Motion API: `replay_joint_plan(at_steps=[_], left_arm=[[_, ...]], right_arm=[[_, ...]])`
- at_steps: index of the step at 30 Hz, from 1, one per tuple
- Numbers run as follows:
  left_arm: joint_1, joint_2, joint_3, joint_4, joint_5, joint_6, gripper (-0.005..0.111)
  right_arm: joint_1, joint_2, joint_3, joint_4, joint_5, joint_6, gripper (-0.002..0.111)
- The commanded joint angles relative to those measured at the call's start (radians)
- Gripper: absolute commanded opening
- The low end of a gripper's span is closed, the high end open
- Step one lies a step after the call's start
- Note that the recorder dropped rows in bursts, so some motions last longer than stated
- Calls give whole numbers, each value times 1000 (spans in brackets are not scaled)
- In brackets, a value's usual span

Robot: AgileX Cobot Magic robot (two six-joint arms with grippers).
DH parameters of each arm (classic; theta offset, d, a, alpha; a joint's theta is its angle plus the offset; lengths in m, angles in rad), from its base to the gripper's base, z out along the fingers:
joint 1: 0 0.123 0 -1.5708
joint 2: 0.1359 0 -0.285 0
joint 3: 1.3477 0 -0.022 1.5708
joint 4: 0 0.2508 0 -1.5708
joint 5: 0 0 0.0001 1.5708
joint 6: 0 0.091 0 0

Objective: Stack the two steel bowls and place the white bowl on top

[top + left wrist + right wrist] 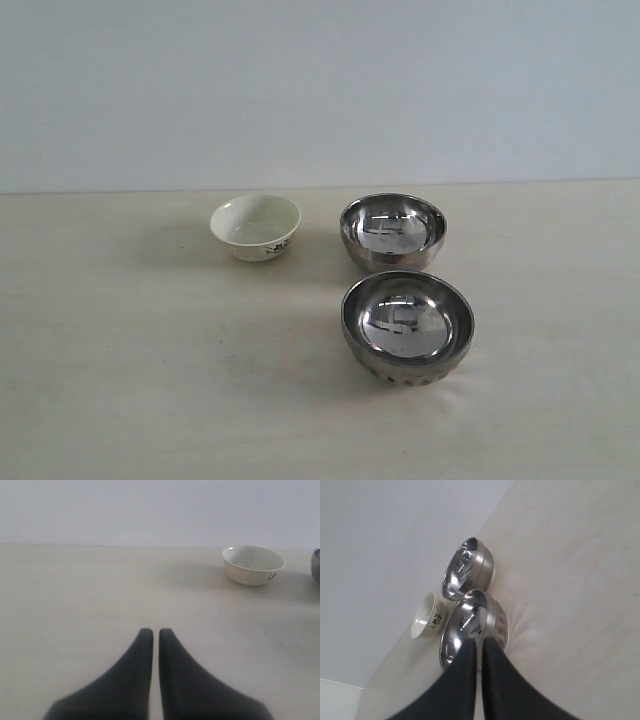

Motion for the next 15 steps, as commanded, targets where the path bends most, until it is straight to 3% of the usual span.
replay_joint_plan(at_steps=[1,9,15], left_arm=[[3,-3,4,-6,1,-8,4],[3,-3,4,-6,1,-8,4],[3,-3,4,-6,1,-8,4]], right_arm=[[-6,-2,-1,3,-71,-8,0],[-6,-2,-1,38,-239,-5,0],[-6,0,-1,32,-601,-5,0]])
